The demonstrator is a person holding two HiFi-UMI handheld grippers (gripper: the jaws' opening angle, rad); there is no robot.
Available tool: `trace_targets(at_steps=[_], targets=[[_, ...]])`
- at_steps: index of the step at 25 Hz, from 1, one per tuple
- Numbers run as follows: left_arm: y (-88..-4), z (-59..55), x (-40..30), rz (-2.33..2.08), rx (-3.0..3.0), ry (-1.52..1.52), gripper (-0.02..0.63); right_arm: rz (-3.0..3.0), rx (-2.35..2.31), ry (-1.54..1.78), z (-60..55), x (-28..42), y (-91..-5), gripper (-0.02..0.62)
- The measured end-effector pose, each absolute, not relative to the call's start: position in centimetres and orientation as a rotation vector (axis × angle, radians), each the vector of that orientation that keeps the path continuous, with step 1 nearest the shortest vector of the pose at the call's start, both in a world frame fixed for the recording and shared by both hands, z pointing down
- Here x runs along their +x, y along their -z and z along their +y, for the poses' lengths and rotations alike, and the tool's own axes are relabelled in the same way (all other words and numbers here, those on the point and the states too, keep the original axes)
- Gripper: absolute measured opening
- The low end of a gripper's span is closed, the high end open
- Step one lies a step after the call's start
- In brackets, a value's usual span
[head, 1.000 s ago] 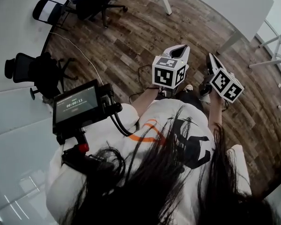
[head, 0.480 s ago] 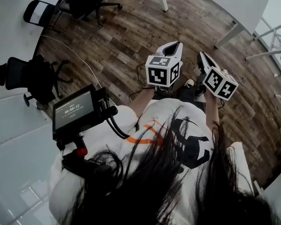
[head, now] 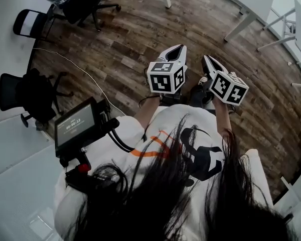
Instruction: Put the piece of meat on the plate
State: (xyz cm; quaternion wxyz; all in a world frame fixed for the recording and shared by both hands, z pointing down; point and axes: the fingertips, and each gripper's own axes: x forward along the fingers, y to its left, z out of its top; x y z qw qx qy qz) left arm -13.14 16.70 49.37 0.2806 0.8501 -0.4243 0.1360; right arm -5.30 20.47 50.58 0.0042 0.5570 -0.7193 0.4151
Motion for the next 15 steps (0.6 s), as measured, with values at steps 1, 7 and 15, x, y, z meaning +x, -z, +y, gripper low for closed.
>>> trace_targets(at_steps=[1, 7, 15], targets=[[-49.3, 16.9, -13.3, -1.13, 2.285, -0.36, 0.005, -2.254, 1.746, -1.294, 20.7, -5.7, -50.5, 0.023], [-48.9, 17.8, -14.0, -1.098, 2.313, -0.347, 0.005, -2.239, 1.762, -1.243, 21.6, -6.8, -50.1, 0.023], [-48.1, 17.8, -13.9, -1.087, 2.344, -0.329, 0.005, -2.247, 1.768, -1.191, 21.6, -7.1, -49.3, 0.023]])
